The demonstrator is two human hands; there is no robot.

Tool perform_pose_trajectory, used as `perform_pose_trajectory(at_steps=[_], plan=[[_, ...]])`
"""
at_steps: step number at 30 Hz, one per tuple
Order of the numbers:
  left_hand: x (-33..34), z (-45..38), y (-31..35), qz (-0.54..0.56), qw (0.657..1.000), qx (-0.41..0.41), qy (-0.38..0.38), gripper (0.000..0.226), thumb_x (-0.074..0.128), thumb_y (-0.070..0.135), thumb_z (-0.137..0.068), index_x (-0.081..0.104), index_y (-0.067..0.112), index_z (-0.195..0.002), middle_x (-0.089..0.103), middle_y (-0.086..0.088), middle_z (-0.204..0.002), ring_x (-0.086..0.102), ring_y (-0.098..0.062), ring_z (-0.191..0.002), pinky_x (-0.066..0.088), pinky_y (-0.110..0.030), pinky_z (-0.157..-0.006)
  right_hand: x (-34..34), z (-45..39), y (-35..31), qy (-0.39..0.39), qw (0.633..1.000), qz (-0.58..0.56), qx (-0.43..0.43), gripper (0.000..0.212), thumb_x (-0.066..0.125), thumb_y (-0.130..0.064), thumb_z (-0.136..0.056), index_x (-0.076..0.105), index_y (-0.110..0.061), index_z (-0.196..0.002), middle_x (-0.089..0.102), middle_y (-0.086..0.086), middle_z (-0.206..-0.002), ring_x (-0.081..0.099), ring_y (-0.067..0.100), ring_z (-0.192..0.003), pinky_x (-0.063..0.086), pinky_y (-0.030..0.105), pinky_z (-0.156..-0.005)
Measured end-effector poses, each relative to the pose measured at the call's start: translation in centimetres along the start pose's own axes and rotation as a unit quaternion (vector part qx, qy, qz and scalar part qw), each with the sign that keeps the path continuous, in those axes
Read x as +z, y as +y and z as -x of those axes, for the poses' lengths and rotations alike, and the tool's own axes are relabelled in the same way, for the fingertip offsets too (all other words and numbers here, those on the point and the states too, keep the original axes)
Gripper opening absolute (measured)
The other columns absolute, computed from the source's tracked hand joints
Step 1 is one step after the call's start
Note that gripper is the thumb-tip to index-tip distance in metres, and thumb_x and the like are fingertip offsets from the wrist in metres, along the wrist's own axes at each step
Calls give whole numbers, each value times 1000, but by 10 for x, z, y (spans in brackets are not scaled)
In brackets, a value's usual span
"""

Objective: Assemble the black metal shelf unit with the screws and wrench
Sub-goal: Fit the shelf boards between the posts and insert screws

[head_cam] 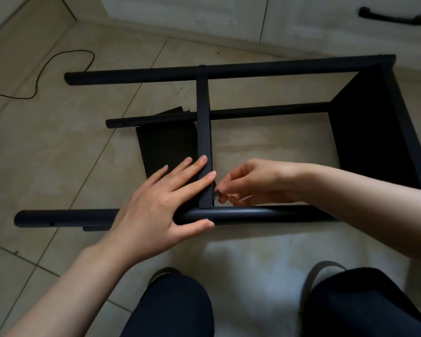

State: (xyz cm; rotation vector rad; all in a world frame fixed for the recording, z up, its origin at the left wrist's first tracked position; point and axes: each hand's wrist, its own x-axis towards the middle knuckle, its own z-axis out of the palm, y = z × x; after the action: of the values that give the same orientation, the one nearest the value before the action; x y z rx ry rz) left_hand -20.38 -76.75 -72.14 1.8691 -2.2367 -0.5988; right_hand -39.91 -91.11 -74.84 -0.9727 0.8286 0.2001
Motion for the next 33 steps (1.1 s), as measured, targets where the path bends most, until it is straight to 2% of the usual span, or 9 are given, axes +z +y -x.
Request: perform_pose_trajectory(at_steps=[3, 7, 12, 16, 19, 22, 25, 31, 33], plan=[[0, 0, 0, 0, 1000, 3, 2, 75, 41, 75, -86, 19, 48, -152, 7, 22, -165, 3, 1, -152, 15, -36, -124, 4, -8, -2, -27, 999, 21, 1, 14, 63, -10, -94, 73, -12, -84, 71, 4, -79, 63, 6, -63, 53, 17, -64], [1, 0, 0, -2, 1000, 3, 6, 76, 43, 74, -86, 20, 47, -153, 10, 21, -166, 5, 0, -153, 17, -38, -124, 11, -16, 2, -57, 998, 37, -6, 29, 60, -7, -94, 73, -17, -70, 67, 0, -72, 61, 8, -65, 52, 21, -72], [1, 0, 0, 1, 1000, 3, 9, 76, 44, 73, -85, 22, 45, -153, 11, 20, -165, 7, -1, -153, 17, -37, -123, 13, -22, 5, -56, 998, 39, -2, 19, 59, -7, -95, 69, -12, -79, 65, 3, -76, 60, 10, -67, 48, 25, -78], [0, 0, 1, 0, 1000, 1, 7, 77, 43, 74, -85, 21, 46, -153, 10, 21, -165, 6, -1, -153, 17, -36, -123, 12, -27, 7, -56, 997, 50, 14, 15, 59, -9, -95, 69, -12, -85, 64, 10, -91, 59, 16, -78, 45, 34, -91], [0, 0, 1, -2, 1000, 1, 5, 76, 43, 74, -85, 22, 46, -153, 10, 21, -165, 6, -1, -153, 16, -35, -123, 12, -28, 9, -73, 996, 41, 28, 16, 57, -10, -96, 69, -12, -85, 64, 9, -89, 61, 18, -78, 50, 33, -85], [0, 1, 1, -2, 1000, 0, 4, 77, 43, 74, -85, 22, 46, -153, 10, 21, -165, 7, -2, -153, 16, -35, -123, 12, -28, 9, -85, 995, 27, 38, 19, 56, -10, -96, 70, -11, -85, 63, 11, -88, 62, 19, -80, 51, 34, -86], [-1, 1, 1, -6, 1000, 1, 0, 76, 42, 75, -85, 20, 47, -153, 9, 21, -165, 6, -2, -153, 16, -36, -123, 8, -26, 7, -108, 993, 14, 46, 16, 54, -11, -97, 69, -10, -89, 61, 10, -90, 62, 16, -81, 53, 29, -83], [-1, 0, 1, -11, 1000, -1, -5, 76, 41, 75, -85, 20, 47, -153, 9, 21, -165, 5, -2, -153, 15, -36, -123, 7, -29, 7, -109, 992, 14, 61, 19, 57, -12, -95, 71, -11, -84, 64, 8, -88, 63, 19, -84, 48, 39, -97], [-1, 0, 2, -11, 1000, -2, -4, 77, 41, 75, -85, 22, 45, -153, 10, 20, -166, 6, -3, -153, 15, -36, -123, 9, -30, 7, -107, 992, 22, 69, 15, 57, -13, -96, 69, -10, -87, 62, 7, -85, 63, 16, -79, 52, 33, -87]])
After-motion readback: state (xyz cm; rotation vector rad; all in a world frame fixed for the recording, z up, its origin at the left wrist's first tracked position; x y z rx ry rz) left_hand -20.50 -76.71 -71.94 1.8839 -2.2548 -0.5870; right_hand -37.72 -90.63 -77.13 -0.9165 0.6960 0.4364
